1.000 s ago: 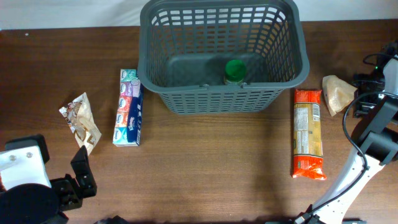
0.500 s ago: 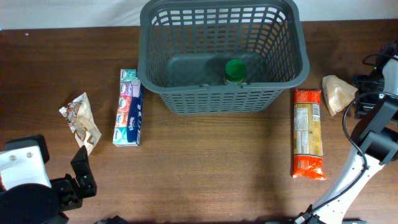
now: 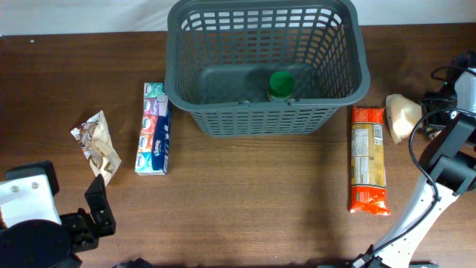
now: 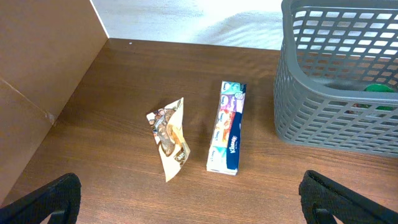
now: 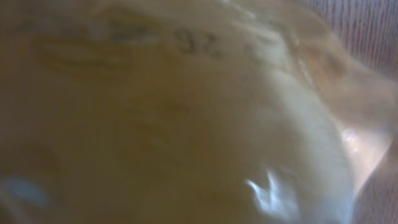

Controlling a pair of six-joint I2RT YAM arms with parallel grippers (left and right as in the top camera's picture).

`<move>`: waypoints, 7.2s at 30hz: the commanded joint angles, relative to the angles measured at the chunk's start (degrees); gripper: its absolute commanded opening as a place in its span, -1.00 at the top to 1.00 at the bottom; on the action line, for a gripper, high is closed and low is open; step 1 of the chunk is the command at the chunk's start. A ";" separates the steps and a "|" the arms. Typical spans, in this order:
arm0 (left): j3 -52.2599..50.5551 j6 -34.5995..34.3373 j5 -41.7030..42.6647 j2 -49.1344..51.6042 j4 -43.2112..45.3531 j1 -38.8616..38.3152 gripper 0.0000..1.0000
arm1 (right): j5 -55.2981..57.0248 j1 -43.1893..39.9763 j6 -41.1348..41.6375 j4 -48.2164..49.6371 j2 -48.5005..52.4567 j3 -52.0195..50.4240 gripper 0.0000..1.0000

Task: Pack container
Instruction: 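Reach the right gripper to the beige plastic bag and grasp it, then lift the beige bag with the right gripper and lower it into the basket, then open the right gripper and withdraw it to the right, then lower the right gripper onto the orange pasta packet and grasp it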

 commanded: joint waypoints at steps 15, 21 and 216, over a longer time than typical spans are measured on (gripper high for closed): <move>-0.15 0.72 0.20 0.07 -0.02 0.35 -0.99 | -11.06 -0.02 -7.39 -1.16 -1.16 13.40 0.92; -0.15 0.72 0.20 0.07 -0.02 0.35 -0.99 | -24.00 0.15 -13.68 -1.22 -1.55 35.74 0.92; -0.15 0.72 0.20 0.07 -0.02 0.35 -0.99 | -9.42 14.23 -74.66 15.98 -27.32 -52.52 0.52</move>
